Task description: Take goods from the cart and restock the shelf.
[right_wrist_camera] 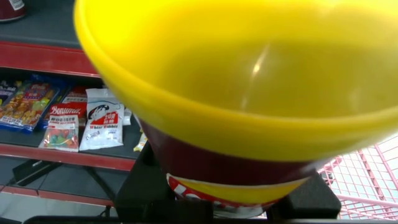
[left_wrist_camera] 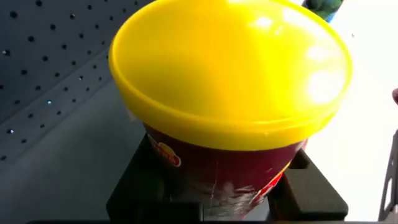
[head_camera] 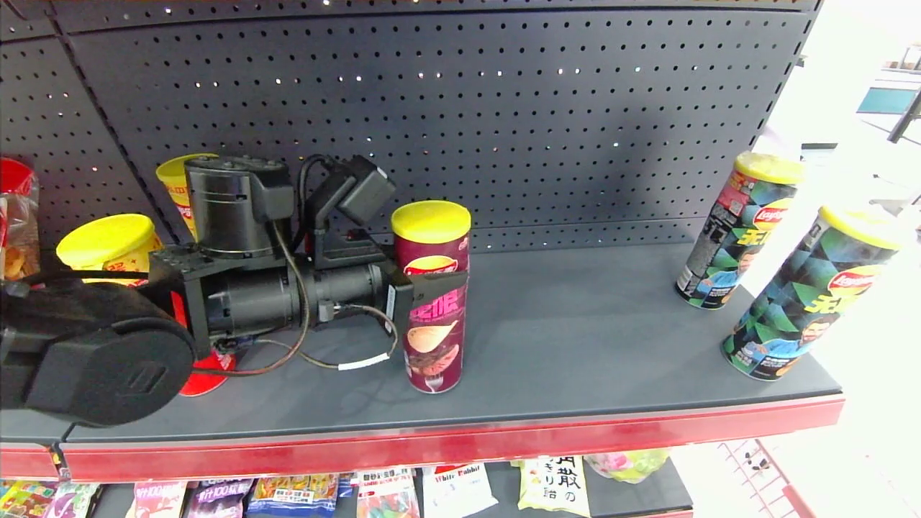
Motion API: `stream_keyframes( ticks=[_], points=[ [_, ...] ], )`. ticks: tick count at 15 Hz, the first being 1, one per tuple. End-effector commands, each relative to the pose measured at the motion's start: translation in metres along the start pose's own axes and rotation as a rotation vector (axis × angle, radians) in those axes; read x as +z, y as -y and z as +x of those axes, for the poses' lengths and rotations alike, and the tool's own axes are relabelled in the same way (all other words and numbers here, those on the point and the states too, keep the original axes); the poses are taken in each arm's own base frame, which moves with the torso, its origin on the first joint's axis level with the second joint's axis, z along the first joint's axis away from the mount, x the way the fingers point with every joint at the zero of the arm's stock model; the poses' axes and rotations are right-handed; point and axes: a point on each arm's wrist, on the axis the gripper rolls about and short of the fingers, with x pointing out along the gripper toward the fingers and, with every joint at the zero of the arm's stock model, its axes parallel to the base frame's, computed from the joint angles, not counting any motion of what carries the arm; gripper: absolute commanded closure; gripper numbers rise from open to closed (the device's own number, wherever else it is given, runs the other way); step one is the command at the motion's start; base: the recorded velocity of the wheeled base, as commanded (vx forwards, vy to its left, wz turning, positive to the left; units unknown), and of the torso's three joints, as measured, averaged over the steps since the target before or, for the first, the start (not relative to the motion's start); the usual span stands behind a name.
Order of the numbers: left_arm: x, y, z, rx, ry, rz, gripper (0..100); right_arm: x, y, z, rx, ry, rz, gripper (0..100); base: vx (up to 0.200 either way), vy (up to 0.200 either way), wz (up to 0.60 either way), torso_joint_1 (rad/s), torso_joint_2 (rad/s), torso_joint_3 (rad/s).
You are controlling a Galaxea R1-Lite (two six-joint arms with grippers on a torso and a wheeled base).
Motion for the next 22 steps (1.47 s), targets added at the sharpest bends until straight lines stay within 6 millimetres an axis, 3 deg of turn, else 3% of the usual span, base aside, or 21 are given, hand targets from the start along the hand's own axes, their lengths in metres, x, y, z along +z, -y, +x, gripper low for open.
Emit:
stream_keyframes(
  ticks=[1,12,22],
  points=[
    [0.0,0.008,-0.006,-0.013,-0.001,0.0,100,0.0,0.0,0.0,0.0,-0.004,-0.001,100,0.0,0.0,0.0,0.0,0.0,0.0],
    [-0.012,0.023,-0.002,0.013,0.011,-0.022,100,0.0,0.0,0.0,-0.003,-0.003,-0.001,100,0.0,0.0,0.0,0.0,0.0,0.0],
    [-0.015,0.034,-0.01,0.015,0.002,-0.022,100,-0.001,0.0,0.001,-0.001,-0.006,-0.002,100,0.0,0.0,0.0,0.0,0.0,0.0]
  ],
)
